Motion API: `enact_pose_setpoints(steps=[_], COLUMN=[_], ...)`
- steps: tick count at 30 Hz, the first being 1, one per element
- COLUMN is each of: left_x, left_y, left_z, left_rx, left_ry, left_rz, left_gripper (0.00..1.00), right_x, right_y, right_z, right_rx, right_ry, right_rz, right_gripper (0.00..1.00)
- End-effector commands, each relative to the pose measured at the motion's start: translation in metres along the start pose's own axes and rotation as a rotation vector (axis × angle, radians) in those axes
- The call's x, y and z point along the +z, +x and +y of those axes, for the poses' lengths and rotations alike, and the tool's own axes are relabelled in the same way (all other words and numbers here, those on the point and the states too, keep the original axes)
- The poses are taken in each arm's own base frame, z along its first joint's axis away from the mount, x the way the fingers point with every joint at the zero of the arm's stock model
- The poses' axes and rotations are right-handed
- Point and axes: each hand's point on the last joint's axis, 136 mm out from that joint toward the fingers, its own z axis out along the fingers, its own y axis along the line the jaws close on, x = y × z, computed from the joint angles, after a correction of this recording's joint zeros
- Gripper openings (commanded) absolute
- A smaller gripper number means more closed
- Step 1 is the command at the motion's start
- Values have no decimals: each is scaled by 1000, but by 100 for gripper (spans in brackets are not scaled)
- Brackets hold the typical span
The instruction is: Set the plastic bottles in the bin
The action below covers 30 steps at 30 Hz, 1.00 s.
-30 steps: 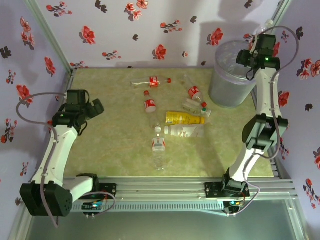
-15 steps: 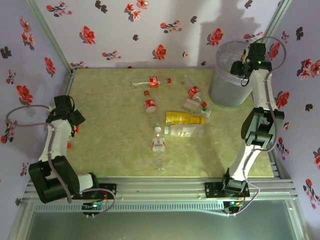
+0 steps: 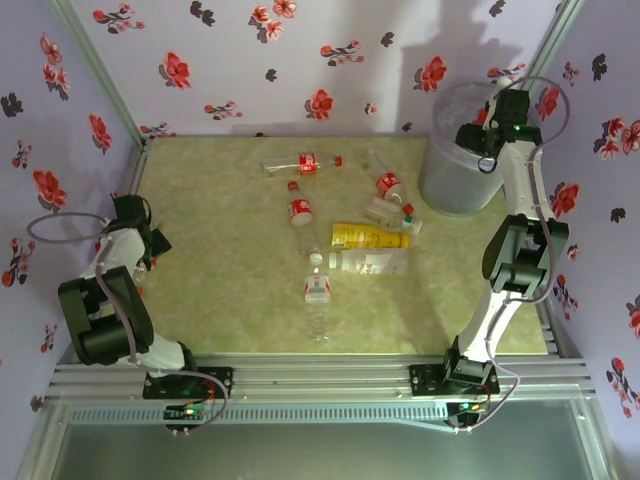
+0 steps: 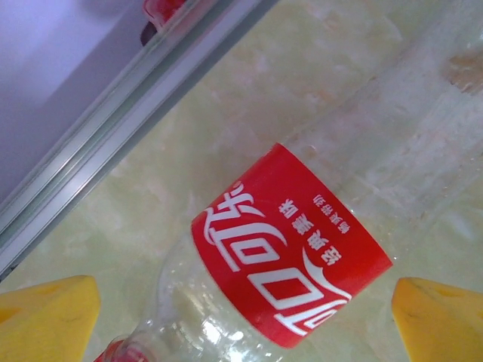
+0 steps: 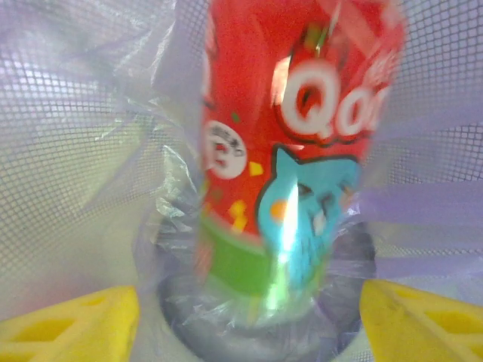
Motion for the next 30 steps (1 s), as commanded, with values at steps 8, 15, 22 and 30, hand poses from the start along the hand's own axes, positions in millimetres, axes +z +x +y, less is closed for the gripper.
enact_pose_setpoints(steps=[8, 15, 22, 30], left_x=[15, 23, 30, 11], left_y=[-14, -10, -9, -8], left_z=[-19, -24, -32, -54], left_rx=[72, 106, 121, 153], left_ry=[51, 52, 61, 114], left_rz=[11, 49, 61, 46], left_gripper=[100, 100, 92, 73], right_x=[-39, -69, -111, -143], right_y=[-14, -24, -30, -20], right_z=[3, 13, 36, 69], right_rx=[-19, -2, -8, -41], right_ry=[-4, -46, -136, -198], right_rz=[-36, -74, -151, -180], right_gripper=[88, 88, 88, 88])
